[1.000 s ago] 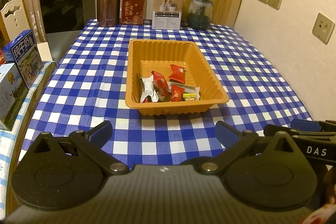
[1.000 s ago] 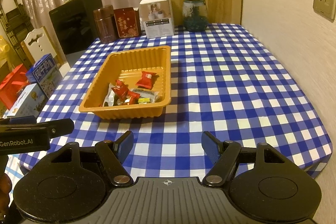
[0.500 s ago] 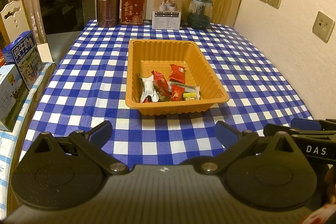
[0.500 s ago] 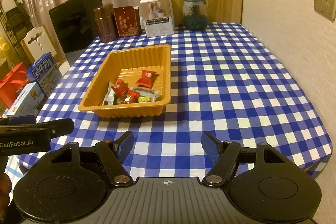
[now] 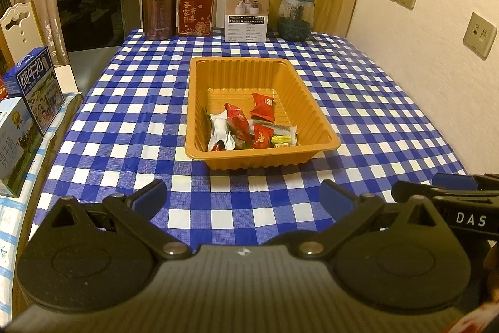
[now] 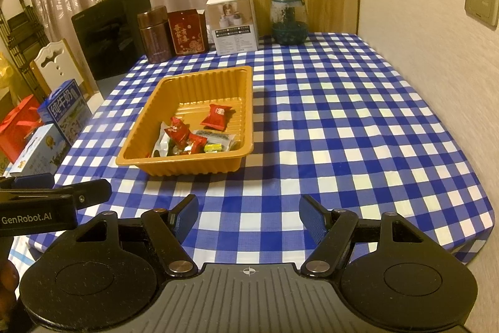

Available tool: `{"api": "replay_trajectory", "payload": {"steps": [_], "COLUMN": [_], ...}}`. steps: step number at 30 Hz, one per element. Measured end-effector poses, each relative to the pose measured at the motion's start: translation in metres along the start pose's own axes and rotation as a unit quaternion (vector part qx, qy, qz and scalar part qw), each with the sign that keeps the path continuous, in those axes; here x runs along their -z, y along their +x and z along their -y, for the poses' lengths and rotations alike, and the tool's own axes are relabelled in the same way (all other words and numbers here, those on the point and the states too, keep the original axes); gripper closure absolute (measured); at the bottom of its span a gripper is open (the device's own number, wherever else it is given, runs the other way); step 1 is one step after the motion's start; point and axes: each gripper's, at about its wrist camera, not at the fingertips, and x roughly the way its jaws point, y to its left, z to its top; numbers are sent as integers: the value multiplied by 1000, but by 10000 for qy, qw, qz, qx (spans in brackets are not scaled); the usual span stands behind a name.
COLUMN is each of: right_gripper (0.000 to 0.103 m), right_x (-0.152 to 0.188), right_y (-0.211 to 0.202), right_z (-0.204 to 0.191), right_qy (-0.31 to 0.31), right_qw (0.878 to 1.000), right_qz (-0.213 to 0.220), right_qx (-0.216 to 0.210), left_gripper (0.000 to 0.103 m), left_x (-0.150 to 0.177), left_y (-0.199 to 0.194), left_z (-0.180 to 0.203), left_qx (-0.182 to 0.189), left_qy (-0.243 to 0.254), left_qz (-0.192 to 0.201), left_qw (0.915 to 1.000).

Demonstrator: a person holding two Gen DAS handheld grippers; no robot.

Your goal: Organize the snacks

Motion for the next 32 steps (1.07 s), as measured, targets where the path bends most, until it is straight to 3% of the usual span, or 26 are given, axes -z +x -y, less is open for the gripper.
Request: {"api": "replay_trajectory", "payload": {"steps": [32], "right_gripper": [32], "right_x": [0], "right_y": [0], "right_z": [1], "right_qy": [27], "right_qw": [10000], "right_qz": [8], "right_qx": [-7], "left_gripper": [0], "left_x": [2], "left_y": [1], "left_z": [-2], "left_qx": [39], "left_qy": [44], "left_qz": [69], "left_qw": [10000]}}
